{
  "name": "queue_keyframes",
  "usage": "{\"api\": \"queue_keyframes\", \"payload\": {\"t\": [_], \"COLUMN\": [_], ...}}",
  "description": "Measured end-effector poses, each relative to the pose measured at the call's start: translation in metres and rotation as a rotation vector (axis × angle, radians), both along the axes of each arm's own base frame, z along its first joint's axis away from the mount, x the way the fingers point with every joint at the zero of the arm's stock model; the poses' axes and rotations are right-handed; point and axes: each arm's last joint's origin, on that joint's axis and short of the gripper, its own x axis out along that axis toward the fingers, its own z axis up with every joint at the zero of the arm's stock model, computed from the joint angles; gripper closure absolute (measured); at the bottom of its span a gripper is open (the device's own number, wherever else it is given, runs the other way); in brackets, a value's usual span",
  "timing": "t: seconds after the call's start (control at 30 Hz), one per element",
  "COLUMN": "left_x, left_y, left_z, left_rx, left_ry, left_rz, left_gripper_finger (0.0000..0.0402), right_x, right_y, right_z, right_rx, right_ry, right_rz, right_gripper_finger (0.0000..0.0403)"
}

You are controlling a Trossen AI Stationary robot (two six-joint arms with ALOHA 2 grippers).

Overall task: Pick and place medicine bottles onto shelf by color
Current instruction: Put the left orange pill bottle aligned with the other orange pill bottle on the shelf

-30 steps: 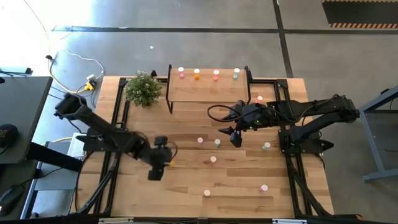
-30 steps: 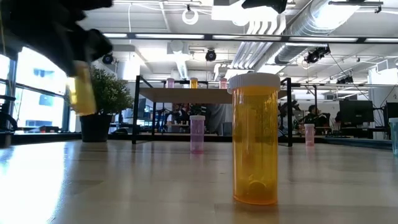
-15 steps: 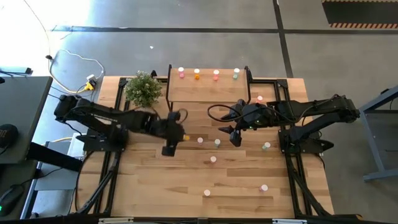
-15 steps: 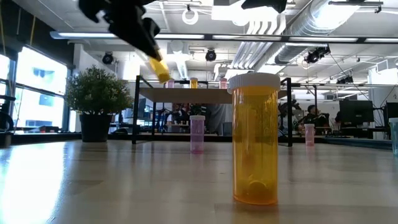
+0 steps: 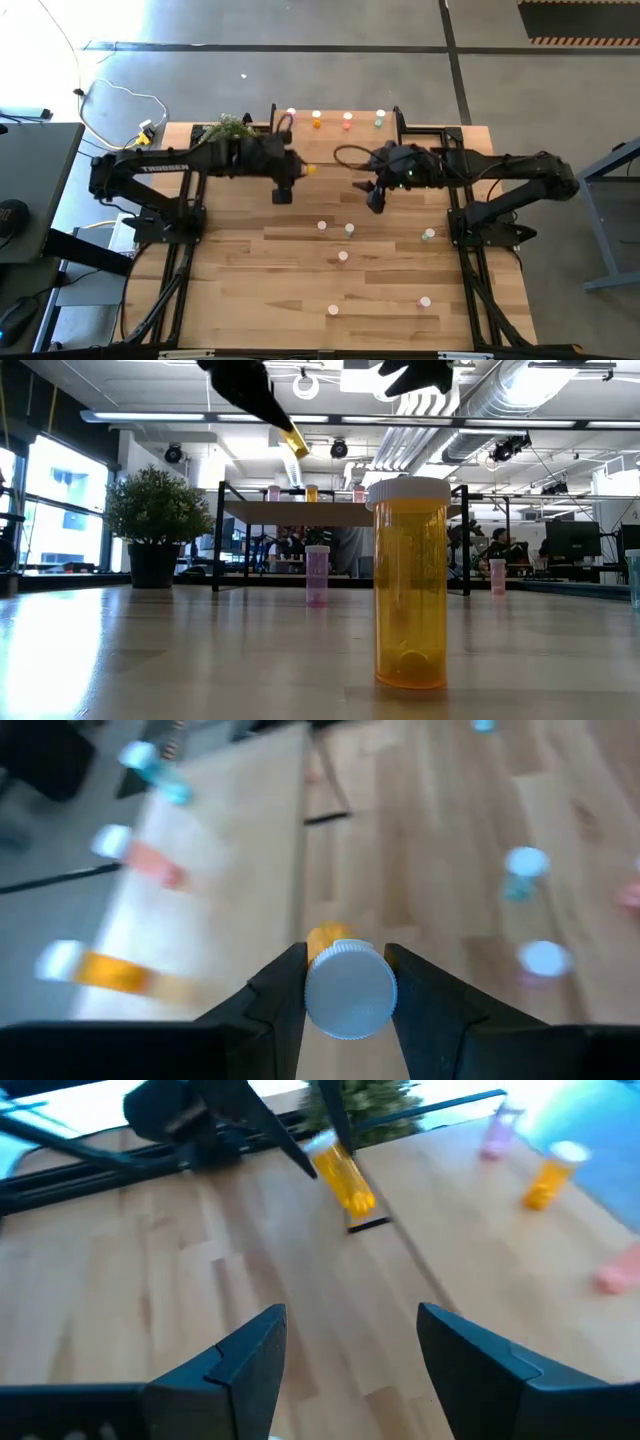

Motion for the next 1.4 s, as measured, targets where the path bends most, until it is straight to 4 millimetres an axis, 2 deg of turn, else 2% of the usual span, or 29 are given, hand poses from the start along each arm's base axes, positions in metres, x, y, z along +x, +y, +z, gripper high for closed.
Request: {"api": "queue_keyframes", "payload": {"t": [0.27,0.6,0.77,1.03,1.4], "left_x": [-0.012,-0.026,-0.026,-0.018,0.0], "left_y": [0.036,0.062,0.073,0.094,0.121], "left_z": [0.034,0.071,0.088,0.106,0.102], "left_rx": [0.093,0.167,0.183,0.167,0.001], "left_ry": [-0.062,-0.122,-0.139,-0.117,0.018], "left_rz": [0.084,0.154,0.151,0.192,0.252], "left_gripper_finger": [0.0282,0.0282,0.0282,0.0282,0.0282], "right_x": [-0.005,-0.011,-0.013,-0.016,-0.018], "right_y": [-0.033,-0.06,-0.064,-0.061,-0.06], "right_z": [0.001,0.0,-0.001,-0.006,-0.01], "right_rx": [-0.026,-0.009,0.009,0.093,0.143], "right_ry": [0.013,0.018,0.025,0.068,0.1], "right_rz": [-0.107,-0.163,-0.183,-0.174,-0.174], "right_gripper_finger": [0.0185,0.0185,0.0185,0.0185,0.0185]}}
